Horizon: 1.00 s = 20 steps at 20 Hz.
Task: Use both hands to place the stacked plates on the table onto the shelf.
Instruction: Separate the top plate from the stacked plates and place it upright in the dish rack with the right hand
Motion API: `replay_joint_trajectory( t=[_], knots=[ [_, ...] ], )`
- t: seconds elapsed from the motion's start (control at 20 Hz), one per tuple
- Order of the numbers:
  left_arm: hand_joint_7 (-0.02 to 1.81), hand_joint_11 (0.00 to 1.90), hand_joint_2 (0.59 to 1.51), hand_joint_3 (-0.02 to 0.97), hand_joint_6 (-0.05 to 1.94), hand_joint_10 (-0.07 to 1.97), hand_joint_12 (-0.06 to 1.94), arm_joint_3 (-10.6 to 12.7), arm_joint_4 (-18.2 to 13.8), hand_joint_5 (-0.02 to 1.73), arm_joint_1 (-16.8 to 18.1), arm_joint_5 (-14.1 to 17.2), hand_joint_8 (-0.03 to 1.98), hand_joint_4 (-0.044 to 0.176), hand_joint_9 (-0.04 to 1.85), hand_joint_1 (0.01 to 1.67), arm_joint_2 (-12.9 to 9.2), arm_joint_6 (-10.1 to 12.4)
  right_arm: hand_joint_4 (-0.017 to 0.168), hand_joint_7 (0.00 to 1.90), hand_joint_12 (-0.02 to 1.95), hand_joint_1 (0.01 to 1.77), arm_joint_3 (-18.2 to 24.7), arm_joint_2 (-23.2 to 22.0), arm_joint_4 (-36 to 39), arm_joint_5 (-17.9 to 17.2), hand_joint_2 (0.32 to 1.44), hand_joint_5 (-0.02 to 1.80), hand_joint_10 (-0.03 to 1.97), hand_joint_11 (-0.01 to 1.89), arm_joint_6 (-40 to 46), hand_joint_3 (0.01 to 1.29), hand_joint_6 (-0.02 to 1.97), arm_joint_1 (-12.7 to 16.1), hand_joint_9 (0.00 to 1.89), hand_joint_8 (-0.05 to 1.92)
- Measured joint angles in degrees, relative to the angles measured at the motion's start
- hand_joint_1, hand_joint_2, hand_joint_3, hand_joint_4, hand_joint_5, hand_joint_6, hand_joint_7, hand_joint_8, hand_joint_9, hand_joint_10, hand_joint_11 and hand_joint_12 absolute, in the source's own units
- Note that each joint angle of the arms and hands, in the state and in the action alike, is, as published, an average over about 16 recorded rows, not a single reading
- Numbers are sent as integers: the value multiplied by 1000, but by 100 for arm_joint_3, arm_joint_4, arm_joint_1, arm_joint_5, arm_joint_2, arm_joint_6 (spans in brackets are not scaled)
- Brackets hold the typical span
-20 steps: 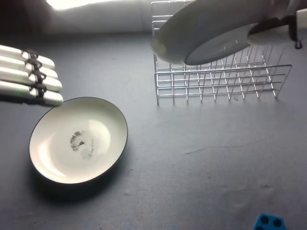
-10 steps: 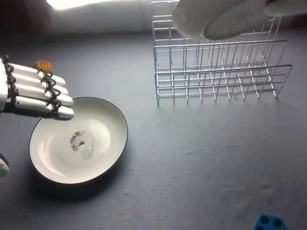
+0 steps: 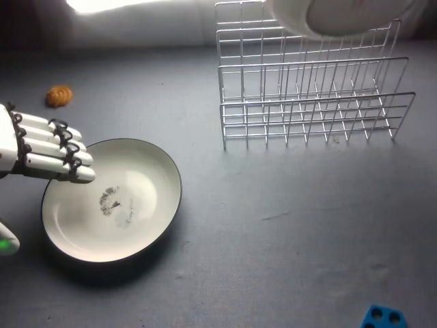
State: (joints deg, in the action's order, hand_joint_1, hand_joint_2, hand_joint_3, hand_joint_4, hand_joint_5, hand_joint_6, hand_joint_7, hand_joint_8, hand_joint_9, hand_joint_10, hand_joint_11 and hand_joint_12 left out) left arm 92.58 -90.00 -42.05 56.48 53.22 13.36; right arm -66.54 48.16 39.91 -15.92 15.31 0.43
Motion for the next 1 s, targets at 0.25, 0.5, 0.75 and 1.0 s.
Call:
replay_joint_trajectory(
  t=[0.25,0.5,0.75,1.0],
  knots=[
    [16,17,1068,16,9,9,2,202,74,20,-166,-99,-14,3,20,16,149,-56,-6,1094,1224,1337,-139,145,941,299,994,967,1085,863,744,13,835,294,1041,656],
    [16,16,1068,17,9,8,2,301,94,20,-240,-130,-14,5,20,16,213,-65,-6,1091,1210,1338,-334,283,2237,171,994,960,1080,871,1876,12,845,510,1042,666],
    [16,16,1070,17,9,8,3,340,98,20,-288,-130,-14,6,18,17,230,-72,-5,1085,1172,1338,-612,430,3580,-127,994,961,1059,869,3152,12,851,650,1043,685],
    [16,17,1069,17,9,7,3,361,100,20,-318,-107,-13,7,16,17,233,-92,-5,1078,1128,1340,-902,588,4585,-362,994,962,1036,868,4239,12,857,701,1043,707]
  ],
)
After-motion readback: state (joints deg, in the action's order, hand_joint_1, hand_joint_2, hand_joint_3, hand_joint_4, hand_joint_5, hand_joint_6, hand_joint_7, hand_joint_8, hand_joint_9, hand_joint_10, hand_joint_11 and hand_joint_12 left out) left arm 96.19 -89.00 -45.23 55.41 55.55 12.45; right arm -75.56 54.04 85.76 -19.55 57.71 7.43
